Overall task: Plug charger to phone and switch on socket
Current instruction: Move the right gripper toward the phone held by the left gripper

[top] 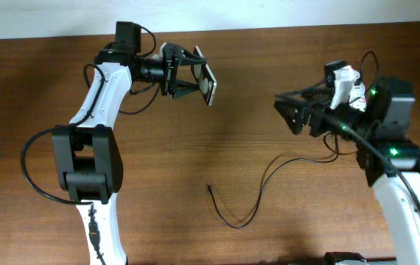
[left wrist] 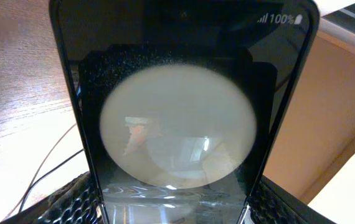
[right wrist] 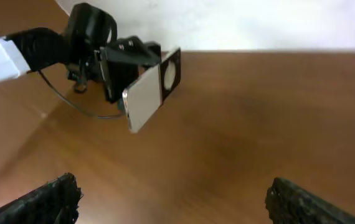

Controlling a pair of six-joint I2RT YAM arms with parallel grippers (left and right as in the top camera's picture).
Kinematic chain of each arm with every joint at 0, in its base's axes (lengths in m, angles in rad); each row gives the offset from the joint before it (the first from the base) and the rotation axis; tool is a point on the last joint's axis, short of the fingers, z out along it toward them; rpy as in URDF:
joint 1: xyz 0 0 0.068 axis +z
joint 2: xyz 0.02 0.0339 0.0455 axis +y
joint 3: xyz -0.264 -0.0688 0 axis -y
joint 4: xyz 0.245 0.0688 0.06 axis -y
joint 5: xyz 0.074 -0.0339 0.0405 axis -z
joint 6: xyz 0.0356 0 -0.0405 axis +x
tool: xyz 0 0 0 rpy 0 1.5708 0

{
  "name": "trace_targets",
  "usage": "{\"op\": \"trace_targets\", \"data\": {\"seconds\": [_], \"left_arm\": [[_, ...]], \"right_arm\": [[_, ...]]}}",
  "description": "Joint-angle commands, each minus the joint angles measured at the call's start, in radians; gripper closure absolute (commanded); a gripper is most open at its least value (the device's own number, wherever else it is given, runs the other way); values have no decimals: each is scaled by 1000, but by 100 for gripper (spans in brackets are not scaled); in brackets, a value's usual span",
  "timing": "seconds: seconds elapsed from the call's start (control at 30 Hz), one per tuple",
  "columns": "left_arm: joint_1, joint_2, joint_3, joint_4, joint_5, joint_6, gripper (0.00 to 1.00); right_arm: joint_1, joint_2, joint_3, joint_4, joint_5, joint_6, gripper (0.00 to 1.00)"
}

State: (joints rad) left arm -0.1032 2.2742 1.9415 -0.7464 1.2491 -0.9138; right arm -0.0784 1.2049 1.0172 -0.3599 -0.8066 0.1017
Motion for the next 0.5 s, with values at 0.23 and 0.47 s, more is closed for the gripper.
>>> {"op": "trace_targets", "data": {"seconds": [0.23,0.47], "left_arm": [[-63,3,26,85,-80,-143,100],[-122,3,26,198,-88,-284,100]], "right_arm": [[252,119,20,55,411,103,1],[381,119,20,169,610,439,0]]}}
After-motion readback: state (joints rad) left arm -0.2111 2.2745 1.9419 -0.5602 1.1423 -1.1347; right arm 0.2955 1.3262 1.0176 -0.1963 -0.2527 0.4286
